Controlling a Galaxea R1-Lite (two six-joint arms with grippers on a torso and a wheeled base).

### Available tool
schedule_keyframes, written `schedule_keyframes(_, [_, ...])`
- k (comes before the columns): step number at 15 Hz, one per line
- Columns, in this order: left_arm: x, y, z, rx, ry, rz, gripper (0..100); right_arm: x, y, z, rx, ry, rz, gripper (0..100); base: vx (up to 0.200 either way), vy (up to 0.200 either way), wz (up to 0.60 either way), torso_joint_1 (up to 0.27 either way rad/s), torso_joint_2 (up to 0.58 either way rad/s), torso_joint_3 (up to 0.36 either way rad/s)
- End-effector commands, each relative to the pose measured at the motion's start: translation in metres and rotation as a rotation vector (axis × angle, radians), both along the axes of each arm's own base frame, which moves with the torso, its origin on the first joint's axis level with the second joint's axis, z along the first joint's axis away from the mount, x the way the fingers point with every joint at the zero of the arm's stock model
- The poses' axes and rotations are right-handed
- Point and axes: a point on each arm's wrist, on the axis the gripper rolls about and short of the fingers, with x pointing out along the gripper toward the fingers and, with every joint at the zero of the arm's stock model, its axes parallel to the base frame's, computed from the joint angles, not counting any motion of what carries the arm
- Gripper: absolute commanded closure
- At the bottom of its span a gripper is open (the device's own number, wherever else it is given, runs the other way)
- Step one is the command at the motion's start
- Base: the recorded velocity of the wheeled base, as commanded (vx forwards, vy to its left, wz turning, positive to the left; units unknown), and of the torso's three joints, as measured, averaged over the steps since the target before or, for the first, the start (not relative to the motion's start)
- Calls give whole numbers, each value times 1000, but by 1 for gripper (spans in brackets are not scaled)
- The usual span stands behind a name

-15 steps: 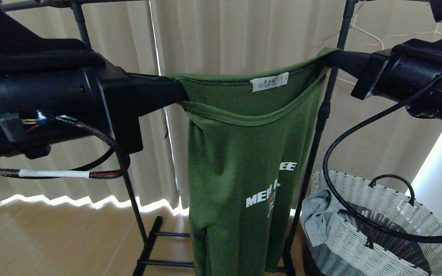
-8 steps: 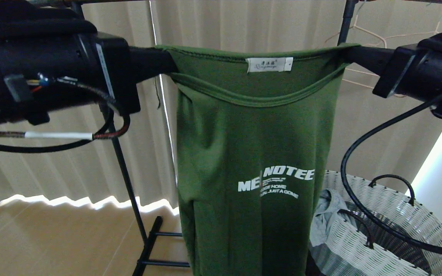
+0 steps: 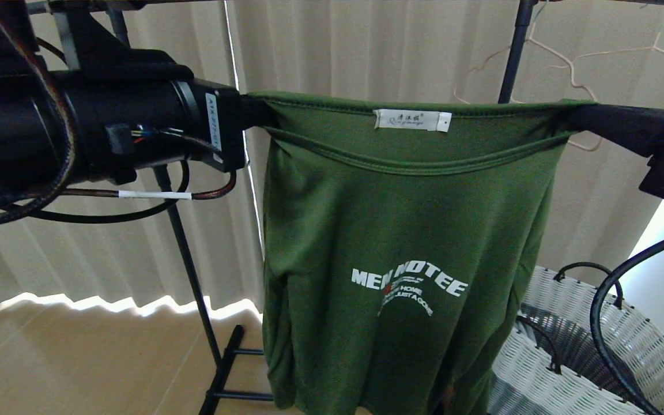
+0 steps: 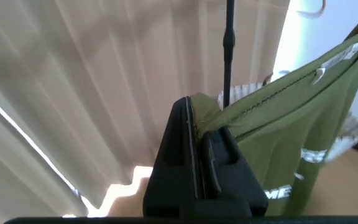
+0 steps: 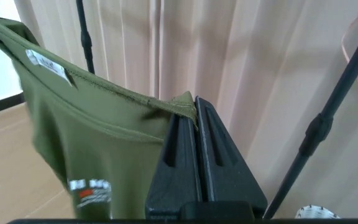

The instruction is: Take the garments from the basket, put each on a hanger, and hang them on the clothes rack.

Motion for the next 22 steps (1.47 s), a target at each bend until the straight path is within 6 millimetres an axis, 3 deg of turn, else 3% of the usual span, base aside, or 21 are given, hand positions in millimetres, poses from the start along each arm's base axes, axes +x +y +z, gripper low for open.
schedule_keyframes(1, [0,-1,-4,9,10,-2,100,-4,-2,-2,0,-1,2,100,0,0,0,0,0,0])
schedule_keyframes(5, [0,-3,-18,38,47,-8,100,-3,-1,-4,-5,7,1,100,0,0,0,0,0,0])
schedule_keyframes(10, [-1,-2,9,-12,-29,-11,100,-3,-2,1,3,-10,-1,100,0,0,0,0,0,0])
schedule_keyframes(22, [-5,-5,6,1,-29,-27,100,-4,-2,1,3,-10,-2,100,0,0,0,0,0,0])
